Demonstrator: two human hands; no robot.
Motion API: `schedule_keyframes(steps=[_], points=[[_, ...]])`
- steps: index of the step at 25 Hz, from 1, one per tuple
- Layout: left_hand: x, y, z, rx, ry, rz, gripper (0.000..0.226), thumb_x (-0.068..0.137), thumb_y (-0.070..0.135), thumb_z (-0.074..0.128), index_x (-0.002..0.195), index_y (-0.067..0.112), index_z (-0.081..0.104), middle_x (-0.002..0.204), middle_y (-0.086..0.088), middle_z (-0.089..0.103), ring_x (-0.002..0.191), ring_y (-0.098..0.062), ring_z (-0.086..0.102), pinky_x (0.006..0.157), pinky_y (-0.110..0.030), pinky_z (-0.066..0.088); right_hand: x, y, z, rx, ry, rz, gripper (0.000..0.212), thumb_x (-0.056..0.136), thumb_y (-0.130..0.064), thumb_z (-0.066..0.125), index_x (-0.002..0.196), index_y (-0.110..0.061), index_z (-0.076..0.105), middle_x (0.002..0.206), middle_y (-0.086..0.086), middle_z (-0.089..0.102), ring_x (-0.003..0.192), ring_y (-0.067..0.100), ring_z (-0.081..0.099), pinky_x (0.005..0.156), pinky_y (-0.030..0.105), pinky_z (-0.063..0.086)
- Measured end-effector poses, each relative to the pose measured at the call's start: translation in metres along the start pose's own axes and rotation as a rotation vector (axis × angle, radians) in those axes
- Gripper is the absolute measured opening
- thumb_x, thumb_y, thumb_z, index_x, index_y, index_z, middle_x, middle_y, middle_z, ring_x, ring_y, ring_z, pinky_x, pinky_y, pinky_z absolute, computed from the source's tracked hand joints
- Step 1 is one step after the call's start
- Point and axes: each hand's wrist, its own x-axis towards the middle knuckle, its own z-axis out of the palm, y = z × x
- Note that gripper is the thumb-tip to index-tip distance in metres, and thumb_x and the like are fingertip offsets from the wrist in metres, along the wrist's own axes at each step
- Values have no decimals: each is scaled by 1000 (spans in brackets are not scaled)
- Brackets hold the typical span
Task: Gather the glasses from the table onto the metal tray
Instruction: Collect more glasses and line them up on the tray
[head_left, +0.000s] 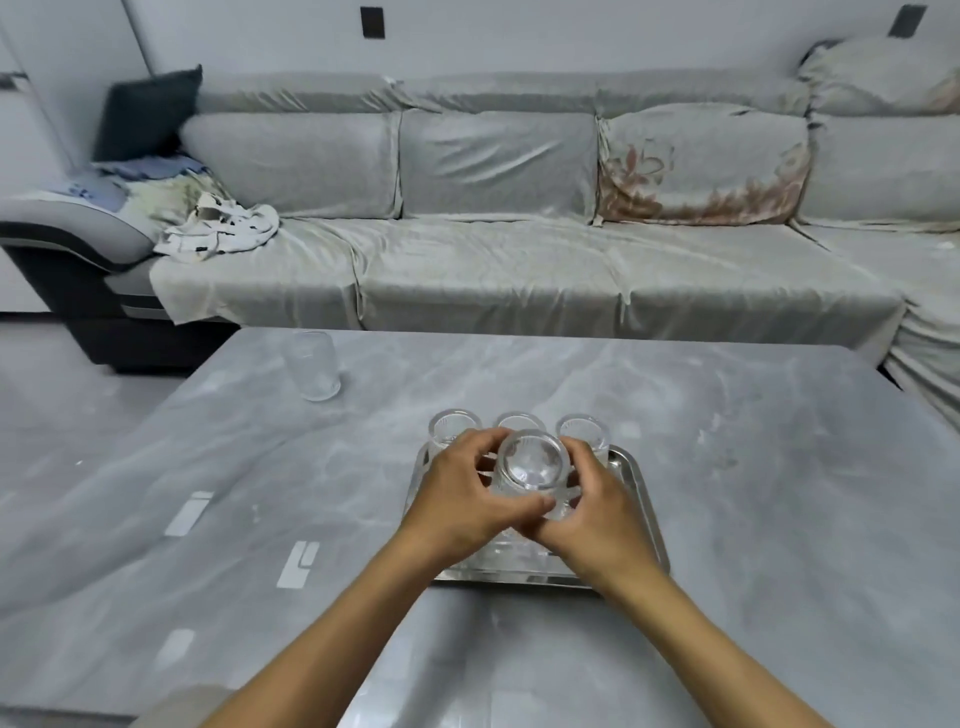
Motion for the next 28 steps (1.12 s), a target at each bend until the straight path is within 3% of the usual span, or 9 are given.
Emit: schedule_keyframes(steps=[1,3,5,7,10,13,18,22,28], points=[[-2,-2,-1,-31,-42,6,63,59,33,89,116,29,64,106,12,70,96,-4,66,82,-19,55,-3,5,3,8,22,25,63,56,-45,82,110,-39,50,96,-30,63,90,-5,61,70,11,48],[-6,-11,-9,-191,1,21,53,67,28,84,117,29,66,103,11,71,95,-4,67,79,-20,56,-6,18,6,32,31,97,66,53,-48,84,109,-45,49,91,-37,57,88,-9,59,71,10,46],[-15,-30,-19,-315,269,5,35,73,19,73,104,34,69,93,13,71,85,-6,66,71,-15,53,-9,32,10,13,-5,166,77,53,-49,84,121,-40,49,101,-29,57,95,4,61,80,26,51],[-24,-55,-26,-262,476,-122,36,75,11,67,97,38,65,91,12,69,87,-11,64,68,-15,50,-11,43,16,-19,-26,204,85,54,-52,83,129,-35,47,111,-15,61,102,13,60,83,29,48],[-27,-87,-25,-106,295,-298,59,72,-3,70,118,31,53,114,3,62,107,-19,60,84,-29,51,-13,48,28,-12,-61,204,89,54,-54,81,133,-34,45,113,-13,61,106,12,58,85,26,45],[-22,-95,-19,-25,67,-303,78,58,13,73,127,41,48,115,16,66,100,4,63,82,-19,52,-10,47,36,-12,-51,178,88,54,-53,81,133,-34,45,105,-20,57,104,12,58,85,25,45],[-21,-105,-18,39,49,-287,79,48,35,74,120,55,47,102,33,66,92,18,60,66,0,44,-4,48,40,-40,-73,152,89,61,-49,83,136,-30,39,123,-7,61,112,16,57,91,29,46],[-22,-106,-18,24,32,-256,80,56,24,80,124,48,48,104,29,66,94,22,58,67,2,43,-7,48,41,-42,-40,129,84,60,-47,84,131,-30,42,116,-8,63,105,14,59,84,24,43],[-21,-108,-16,38,34,-238,83,59,21,82,130,45,47,106,29,66,94,22,58,67,3,42,-6,49,41,-41,-53,133,87,59,-48,84,133,-31,41,120,-8,62,107,14,58,90,29,47]])
